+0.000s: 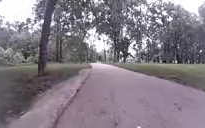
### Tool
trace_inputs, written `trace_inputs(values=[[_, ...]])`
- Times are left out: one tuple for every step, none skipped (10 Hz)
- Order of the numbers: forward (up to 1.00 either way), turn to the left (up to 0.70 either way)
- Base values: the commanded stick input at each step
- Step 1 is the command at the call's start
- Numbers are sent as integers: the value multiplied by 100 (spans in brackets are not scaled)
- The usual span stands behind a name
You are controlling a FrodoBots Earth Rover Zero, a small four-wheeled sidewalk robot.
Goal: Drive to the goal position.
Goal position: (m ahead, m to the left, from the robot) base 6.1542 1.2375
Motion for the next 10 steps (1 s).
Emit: trace_inputs(values=[[70,-1],[70,-1],[70,-1],[70,-1],[70,-1],[70,-1],[70,-1],[70,-1],[70,-1],[70,-1]])
